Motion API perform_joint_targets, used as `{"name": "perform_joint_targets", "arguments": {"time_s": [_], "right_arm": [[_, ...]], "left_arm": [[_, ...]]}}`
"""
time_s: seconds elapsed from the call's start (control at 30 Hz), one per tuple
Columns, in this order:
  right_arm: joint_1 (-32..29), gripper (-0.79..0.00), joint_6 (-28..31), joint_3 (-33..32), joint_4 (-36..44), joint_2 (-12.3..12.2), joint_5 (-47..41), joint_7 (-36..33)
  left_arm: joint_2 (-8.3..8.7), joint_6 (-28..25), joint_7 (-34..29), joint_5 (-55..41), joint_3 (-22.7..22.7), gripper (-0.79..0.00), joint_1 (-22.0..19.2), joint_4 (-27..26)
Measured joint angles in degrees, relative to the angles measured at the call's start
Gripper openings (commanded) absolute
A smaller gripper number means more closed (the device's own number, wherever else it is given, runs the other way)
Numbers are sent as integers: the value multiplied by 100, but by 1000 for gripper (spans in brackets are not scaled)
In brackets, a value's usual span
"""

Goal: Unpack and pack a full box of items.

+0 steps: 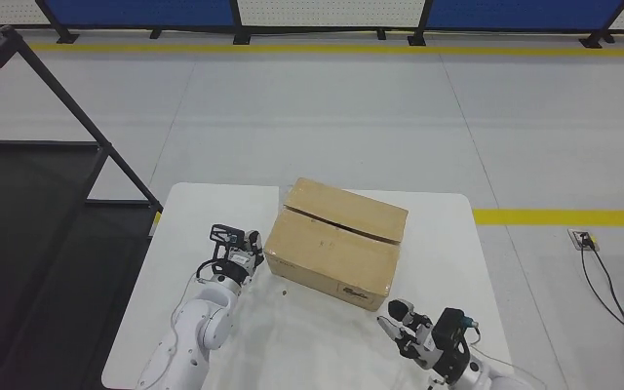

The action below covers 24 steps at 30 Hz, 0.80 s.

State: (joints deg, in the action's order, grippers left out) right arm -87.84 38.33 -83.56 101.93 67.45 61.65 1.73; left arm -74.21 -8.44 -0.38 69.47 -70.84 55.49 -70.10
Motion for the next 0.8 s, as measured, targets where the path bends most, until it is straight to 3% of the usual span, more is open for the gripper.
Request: {"name": "perform_joint_targets", "arguments": {"time_s": [0.23,0.37,0.5,0.8], "right_arm": [[179,0,-365,-102,-161,27,-1337,-226],[418,0,-754,-279,-177,-2,-2108,-992],[563,0,-1066,-405,-50,-37,-2161,-1804],[681,0,-1065,-371,-160,-36,-2487,-1813]], "left_arm": [[0,-272,76,-108,-19,-785,23,-21],[4,-451,48,-413,-112,-785,110,-142],[23,-602,-12,-450,-161,-785,193,-248],[38,-801,0,-338,-102,-785,399,-511]]}}
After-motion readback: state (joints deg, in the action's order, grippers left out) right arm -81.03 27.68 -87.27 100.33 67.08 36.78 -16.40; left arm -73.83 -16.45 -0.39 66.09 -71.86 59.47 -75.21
